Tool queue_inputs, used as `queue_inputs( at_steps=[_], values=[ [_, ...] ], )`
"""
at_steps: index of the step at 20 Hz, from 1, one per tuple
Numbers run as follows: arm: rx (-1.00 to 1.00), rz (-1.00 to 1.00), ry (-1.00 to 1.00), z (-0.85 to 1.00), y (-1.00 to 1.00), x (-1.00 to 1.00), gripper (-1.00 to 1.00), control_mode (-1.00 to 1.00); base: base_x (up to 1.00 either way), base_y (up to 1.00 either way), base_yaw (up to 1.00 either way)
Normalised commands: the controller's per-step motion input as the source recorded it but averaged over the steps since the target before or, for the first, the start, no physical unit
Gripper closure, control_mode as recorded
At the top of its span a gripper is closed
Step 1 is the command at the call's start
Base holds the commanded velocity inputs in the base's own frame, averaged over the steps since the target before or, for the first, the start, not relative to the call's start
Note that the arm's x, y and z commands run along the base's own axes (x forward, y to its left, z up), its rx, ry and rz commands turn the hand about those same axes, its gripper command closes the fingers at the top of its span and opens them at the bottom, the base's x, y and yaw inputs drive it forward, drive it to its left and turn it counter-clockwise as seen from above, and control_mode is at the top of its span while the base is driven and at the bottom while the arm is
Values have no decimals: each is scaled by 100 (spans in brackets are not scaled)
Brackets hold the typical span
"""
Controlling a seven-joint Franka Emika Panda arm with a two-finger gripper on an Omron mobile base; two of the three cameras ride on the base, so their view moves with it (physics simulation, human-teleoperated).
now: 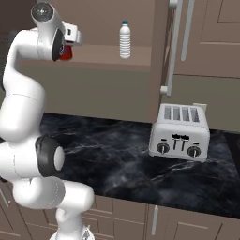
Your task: Sort all alcoholic drinks to one cabinet, and non-alcoholic drinks to the other.
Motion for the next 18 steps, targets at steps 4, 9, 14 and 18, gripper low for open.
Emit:
queue_inputs(
  at_steps=[4,9,14,18],
  values=[
    [0,1,0,-16,1,46,100,-100,0,0,0],
    [0,0,0,-11,3,44,100,-100,0,0,0],
    [0,0,0,-22,3,39,100,-100,0,0,0],
    [0,0,0,-33,3,43,100,-100,0,0,0]
  ],
)
